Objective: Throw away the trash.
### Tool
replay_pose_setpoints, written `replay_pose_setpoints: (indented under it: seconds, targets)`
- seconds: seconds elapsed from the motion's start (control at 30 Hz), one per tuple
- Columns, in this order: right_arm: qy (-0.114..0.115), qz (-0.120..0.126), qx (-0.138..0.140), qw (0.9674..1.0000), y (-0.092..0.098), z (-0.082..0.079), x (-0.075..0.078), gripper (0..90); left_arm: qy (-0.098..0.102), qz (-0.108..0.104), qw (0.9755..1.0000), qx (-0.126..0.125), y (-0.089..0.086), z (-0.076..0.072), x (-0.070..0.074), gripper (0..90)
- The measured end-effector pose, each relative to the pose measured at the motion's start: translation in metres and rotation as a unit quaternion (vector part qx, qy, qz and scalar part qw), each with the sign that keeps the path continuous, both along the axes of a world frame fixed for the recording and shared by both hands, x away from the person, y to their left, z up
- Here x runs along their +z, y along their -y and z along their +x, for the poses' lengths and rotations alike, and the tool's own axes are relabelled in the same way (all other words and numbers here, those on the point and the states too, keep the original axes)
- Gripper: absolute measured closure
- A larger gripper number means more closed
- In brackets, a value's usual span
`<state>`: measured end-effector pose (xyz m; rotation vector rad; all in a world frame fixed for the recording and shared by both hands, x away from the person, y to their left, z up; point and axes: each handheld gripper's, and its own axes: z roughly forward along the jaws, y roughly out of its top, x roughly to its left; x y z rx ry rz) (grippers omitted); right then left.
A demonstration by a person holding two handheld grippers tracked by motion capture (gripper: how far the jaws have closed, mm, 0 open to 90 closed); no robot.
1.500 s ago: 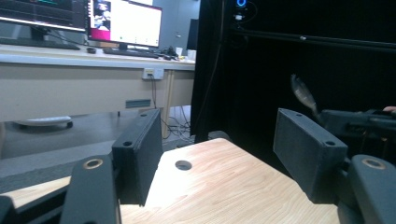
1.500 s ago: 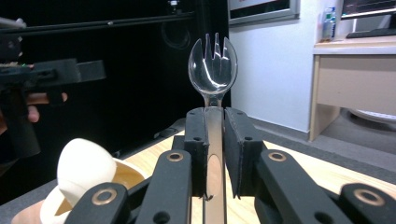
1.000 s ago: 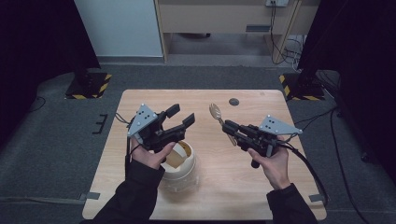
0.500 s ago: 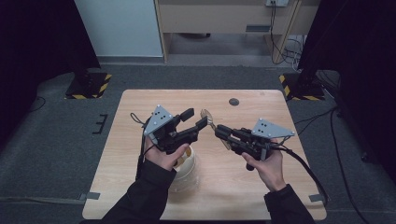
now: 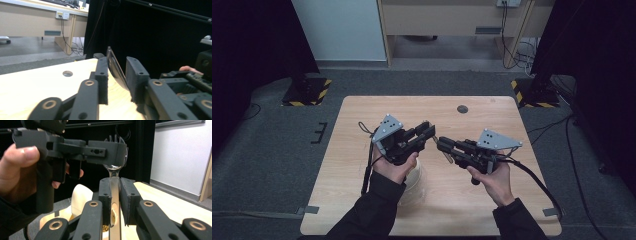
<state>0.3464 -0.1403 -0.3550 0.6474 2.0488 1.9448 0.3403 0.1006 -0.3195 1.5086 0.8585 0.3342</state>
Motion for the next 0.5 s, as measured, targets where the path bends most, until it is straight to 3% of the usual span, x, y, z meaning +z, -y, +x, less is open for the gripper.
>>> replay_pose_setpoints:
  seconds: [0.1,0.13,0.3,0.5]
  targets:
    - [0.000,-0.005,-0.001,1.0000,-0.003,0.000,-0.003,79.9,-0.004,-0.013,0.9998,-0.013,0.000,-0.002,0.002,80.9]
    - [0.002,-0.006,0.000,1.0000,-0.004,0.000,-0.003,79.9,-0.001,-0.008,0.9999,-0.013,0.000,-0.003,0.002,81.9]
    - [-0.001,-0.004,0.003,1.0000,-0.005,0.000,-0.004,78.9,0.009,-0.007,0.9998,-0.018,-0.002,-0.005,0.003,82.7]
    - [0.004,-0.012,-0.012,0.9998,0.002,0.001,-0.002,70.1,0.031,-0.008,0.9995,-0.009,-0.017,-0.005,0.008,82.7]
